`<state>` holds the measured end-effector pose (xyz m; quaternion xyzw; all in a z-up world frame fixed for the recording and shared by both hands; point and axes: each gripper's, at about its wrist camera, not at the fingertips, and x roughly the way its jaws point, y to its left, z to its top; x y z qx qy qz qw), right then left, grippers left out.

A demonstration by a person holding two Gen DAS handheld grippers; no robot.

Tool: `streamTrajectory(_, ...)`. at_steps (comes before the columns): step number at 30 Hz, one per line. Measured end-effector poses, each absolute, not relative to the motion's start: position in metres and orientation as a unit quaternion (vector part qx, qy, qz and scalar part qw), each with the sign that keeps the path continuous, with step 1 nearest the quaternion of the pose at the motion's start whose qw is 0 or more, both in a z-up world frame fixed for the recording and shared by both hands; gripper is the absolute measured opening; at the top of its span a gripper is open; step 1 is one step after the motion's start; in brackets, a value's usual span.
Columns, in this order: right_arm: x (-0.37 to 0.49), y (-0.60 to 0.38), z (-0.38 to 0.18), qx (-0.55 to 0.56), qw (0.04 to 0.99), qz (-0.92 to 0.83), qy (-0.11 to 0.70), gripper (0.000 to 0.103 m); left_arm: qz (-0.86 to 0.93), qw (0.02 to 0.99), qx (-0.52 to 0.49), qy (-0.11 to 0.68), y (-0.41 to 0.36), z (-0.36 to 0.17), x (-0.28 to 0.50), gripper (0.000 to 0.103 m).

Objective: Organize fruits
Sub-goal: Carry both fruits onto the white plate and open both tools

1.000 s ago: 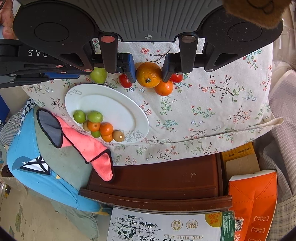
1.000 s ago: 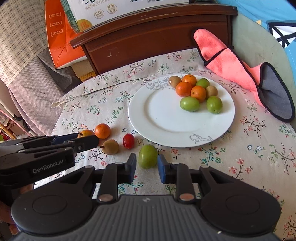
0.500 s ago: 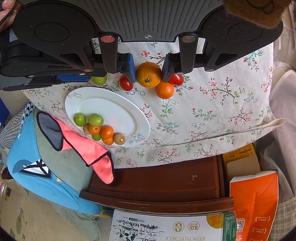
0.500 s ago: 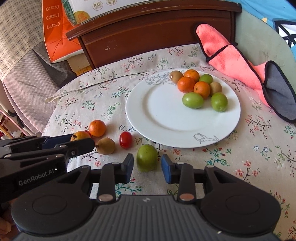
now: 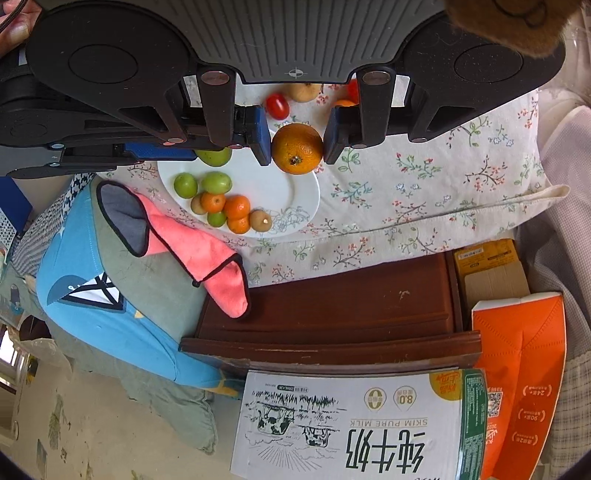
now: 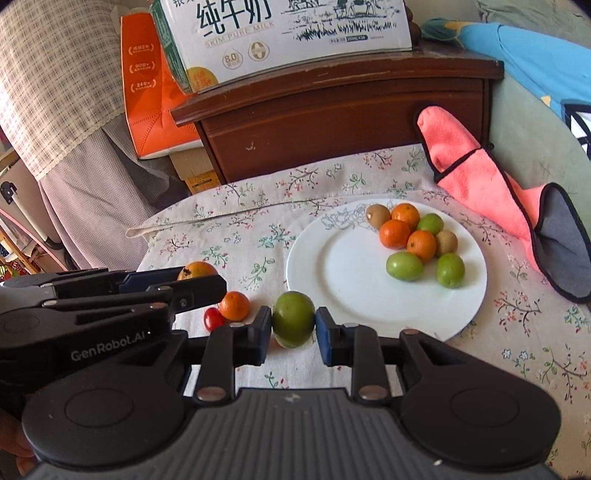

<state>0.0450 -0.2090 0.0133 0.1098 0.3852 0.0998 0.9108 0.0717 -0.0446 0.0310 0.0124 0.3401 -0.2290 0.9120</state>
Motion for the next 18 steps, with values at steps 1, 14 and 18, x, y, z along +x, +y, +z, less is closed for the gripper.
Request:
streamTrajectory(1, 0.047, -0.213, 0.018, 0.111, 0.913, 0.100, 0.379, 0.026, -0.234, 0.912, 0.016, 0.336, -0.048, 0.034, 0.075, 0.028)
streamTrajectory(14, 0.073, -0.253, 0.003, 0.157, 0.898, 0.056, 0.408, 0.026, -0.252, 0.892, 0.003, 0.376, -0.077, 0.007, 0.122, 0.028)
streamTrajectory(18, 0.079, -0.256, -0.009, 0.160, 0.888, 0.046, 0.428, 0.026, -0.251, 0.886, 0.009, 0.390, -0.083, -0.006, 0.129, 0.028)
